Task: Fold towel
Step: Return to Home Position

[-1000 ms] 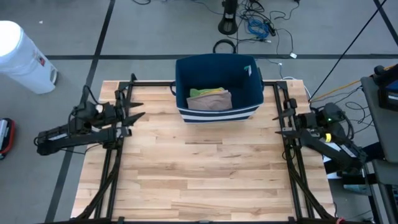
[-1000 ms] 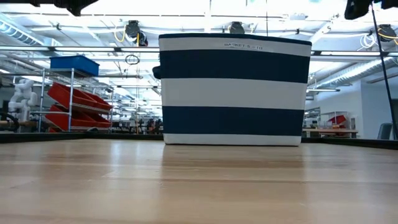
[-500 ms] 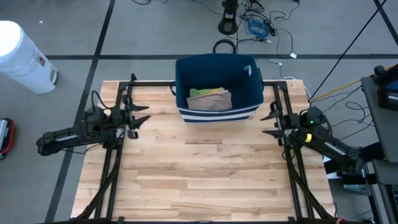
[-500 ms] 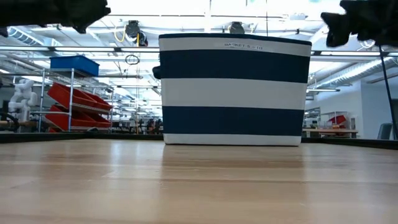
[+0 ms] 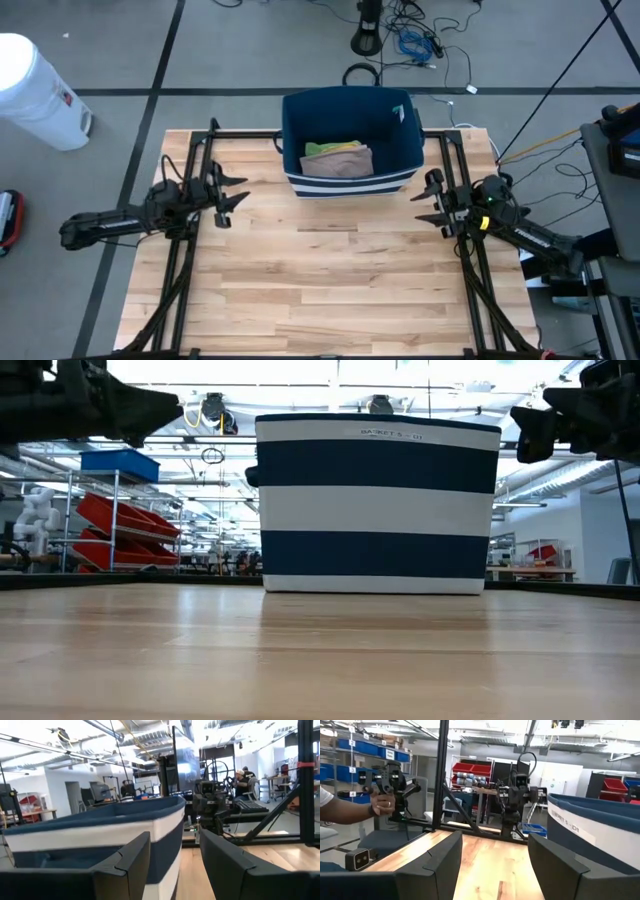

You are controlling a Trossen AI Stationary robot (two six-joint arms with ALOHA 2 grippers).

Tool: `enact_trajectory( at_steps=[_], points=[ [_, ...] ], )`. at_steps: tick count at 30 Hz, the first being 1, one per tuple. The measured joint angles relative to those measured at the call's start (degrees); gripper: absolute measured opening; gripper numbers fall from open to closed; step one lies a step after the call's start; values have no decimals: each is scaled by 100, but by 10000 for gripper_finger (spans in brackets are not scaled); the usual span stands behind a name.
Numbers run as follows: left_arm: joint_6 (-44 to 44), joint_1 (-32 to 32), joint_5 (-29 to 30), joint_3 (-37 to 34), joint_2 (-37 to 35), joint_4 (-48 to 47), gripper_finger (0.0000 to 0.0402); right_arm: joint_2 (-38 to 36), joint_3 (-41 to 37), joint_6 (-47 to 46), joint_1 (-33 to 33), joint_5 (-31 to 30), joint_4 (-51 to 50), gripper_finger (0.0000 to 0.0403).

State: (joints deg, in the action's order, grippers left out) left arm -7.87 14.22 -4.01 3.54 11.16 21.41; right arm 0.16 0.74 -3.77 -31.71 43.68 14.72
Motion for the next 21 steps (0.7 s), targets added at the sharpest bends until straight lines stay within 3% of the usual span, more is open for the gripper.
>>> enact_trajectory(
  at_steps=[5,21],
  points=[
    [166,0,1,-292,0,444,179,0,4,9,90,-11,-20,212],
    [392,0,1,-309,0,467,179,0,6,160,174,-141,-339,212]
  ],
)
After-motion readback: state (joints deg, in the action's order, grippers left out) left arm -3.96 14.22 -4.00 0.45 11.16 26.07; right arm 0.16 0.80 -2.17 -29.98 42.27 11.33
